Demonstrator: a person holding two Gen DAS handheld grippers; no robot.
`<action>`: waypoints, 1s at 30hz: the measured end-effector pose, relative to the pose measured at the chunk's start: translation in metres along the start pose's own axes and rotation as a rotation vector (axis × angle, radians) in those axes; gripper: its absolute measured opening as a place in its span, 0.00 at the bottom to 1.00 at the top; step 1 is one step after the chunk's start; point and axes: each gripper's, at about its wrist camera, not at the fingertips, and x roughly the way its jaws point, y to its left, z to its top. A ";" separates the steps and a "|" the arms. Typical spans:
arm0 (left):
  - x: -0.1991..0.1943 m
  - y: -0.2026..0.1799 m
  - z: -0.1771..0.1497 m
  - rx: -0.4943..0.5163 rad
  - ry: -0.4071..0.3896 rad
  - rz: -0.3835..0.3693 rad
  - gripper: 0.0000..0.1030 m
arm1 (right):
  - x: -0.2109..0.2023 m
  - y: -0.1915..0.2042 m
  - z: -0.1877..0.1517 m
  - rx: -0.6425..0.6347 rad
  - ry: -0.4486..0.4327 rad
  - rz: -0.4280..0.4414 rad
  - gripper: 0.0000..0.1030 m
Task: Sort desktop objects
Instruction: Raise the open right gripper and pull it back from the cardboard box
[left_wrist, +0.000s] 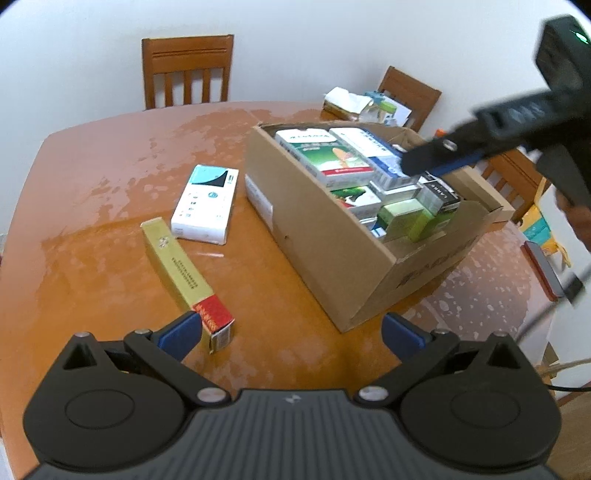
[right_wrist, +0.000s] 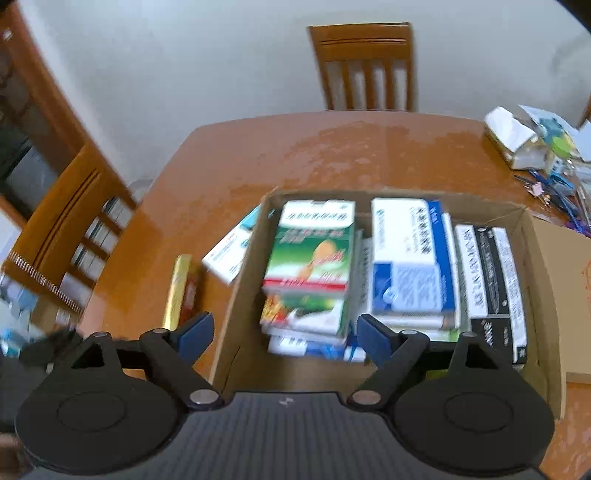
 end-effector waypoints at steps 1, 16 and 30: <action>0.000 0.000 -0.001 -0.005 0.006 0.007 1.00 | -0.001 0.000 -0.005 0.001 0.005 0.014 0.87; -0.003 -0.033 0.003 -0.052 0.012 0.177 1.00 | -0.020 -0.048 -0.037 0.052 -0.001 0.081 0.87; -0.011 -0.068 0.031 -0.024 -0.080 0.427 1.00 | -0.041 -0.108 -0.055 0.087 -0.044 0.135 0.87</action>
